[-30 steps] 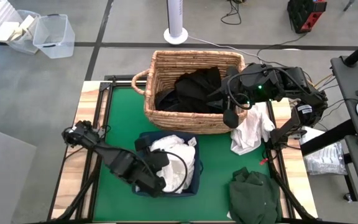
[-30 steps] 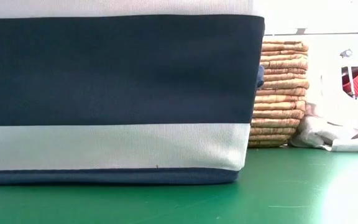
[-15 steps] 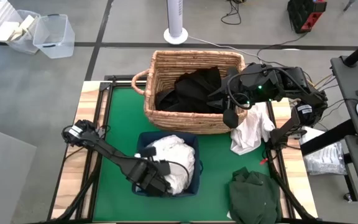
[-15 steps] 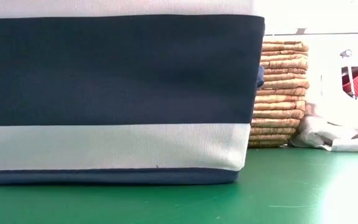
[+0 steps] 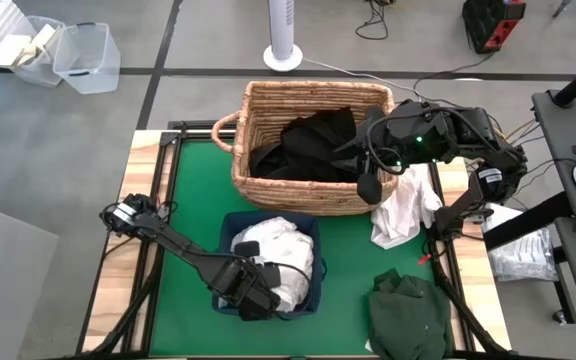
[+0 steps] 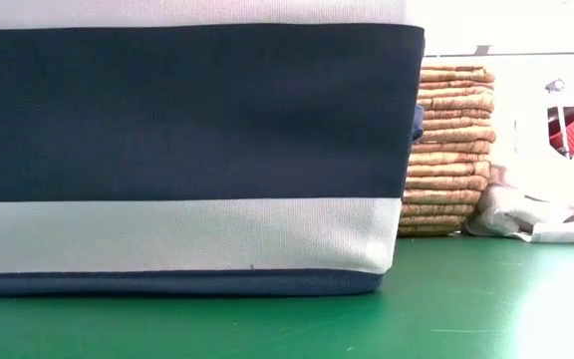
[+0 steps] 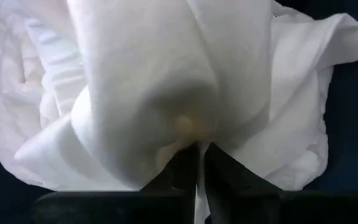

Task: Sort clothes
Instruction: Put the bottom white shorts into the blue laundry organizer

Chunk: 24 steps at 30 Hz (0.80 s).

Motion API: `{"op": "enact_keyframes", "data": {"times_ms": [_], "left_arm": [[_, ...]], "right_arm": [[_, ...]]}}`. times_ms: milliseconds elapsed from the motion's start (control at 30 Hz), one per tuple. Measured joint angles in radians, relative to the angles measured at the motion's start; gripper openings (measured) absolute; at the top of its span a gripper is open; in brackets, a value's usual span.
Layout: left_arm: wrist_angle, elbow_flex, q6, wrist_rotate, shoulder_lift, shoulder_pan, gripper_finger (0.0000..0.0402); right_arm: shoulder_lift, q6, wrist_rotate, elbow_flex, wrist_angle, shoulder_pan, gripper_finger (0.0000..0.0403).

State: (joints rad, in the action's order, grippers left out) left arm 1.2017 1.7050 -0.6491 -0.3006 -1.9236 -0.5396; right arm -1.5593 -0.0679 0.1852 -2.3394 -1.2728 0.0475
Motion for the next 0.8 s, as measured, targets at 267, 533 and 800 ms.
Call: {"op": "enact_keyframes", "data": {"times_ms": [267, 533, 800], "left_arm": [[0.027, 0.06, 0.033, -0.004, 0.026, -0.014, 0.0089], [0.267, 0.219, 0.084, -0.004, 0.027, -0.02, 0.014], [0.352, 0.294, 0.166, -0.015, 0.038, -0.019, 0.0137]], "right_arm": [[0.0, -0.011, 0.001, 0.0, 0.0, 0.0, 0.0124], [0.0, -0.01, 0.002, 0.0, 0.0, 0.0, 0.0134], [0.0, 0.001, 0.002, 0.0, 0.0, 0.0, 0.0123]]}}
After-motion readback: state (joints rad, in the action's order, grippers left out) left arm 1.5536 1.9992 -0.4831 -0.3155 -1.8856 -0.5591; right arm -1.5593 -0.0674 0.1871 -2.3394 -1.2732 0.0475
